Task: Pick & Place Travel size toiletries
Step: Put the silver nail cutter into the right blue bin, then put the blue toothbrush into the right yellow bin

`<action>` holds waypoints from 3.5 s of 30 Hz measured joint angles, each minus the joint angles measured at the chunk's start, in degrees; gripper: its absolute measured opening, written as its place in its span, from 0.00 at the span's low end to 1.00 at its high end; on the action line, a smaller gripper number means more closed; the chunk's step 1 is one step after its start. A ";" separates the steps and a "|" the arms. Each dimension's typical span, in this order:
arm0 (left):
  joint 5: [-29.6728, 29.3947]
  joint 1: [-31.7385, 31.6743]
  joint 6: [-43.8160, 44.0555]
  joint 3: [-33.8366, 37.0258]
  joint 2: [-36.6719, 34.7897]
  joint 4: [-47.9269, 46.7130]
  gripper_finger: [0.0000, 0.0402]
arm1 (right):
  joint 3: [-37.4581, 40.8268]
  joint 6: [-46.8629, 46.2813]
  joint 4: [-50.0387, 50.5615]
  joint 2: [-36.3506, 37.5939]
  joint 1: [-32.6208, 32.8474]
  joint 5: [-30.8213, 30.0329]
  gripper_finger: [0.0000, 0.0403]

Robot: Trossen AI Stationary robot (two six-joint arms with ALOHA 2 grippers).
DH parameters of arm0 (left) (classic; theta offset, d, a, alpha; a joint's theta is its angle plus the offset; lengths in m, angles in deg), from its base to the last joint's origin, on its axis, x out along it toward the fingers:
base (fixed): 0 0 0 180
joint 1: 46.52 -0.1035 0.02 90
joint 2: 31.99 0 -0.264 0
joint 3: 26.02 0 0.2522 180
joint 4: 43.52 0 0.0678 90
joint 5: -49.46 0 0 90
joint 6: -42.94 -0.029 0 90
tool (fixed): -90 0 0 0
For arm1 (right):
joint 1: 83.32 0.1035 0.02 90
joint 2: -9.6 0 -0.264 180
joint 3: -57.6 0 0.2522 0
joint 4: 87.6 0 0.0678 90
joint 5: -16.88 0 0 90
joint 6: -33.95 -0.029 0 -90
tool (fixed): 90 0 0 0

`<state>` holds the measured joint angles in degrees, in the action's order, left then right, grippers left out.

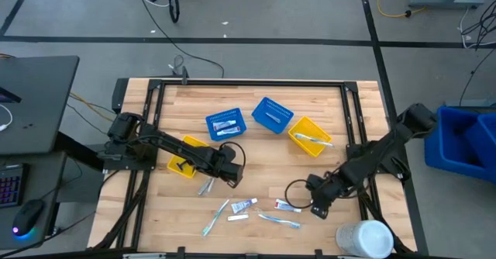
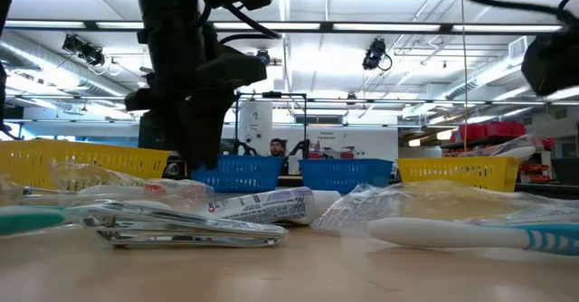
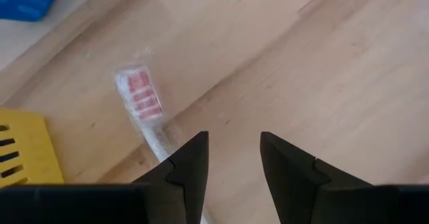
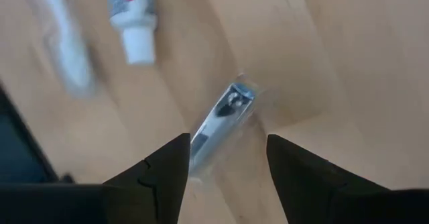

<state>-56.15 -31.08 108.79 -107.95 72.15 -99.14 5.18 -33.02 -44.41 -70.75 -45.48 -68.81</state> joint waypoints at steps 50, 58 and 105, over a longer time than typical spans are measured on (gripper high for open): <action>-2.97 1.11 -17.91 -0.81 -2.95 8.95 0.36 | -4.31 56.74 -31.24 -0.27 -29.50 -33.08 0.14; -3.27 1.09 -17.89 -0.83 -2.93 11.48 0.36 | -4.31 64.18 -29.45 -1.13 -50.73 -21.94 0.14; -9.27 1.11 -21.10 -0.85 -2.91 14.17 0.36 | -4.32 62.72 -23.76 1.78 -42.03 -9.56 0.51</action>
<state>-65.43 -29.96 87.69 -108.80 69.24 -84.97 0.87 29.70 -68.17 -68.97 -87.51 -78.37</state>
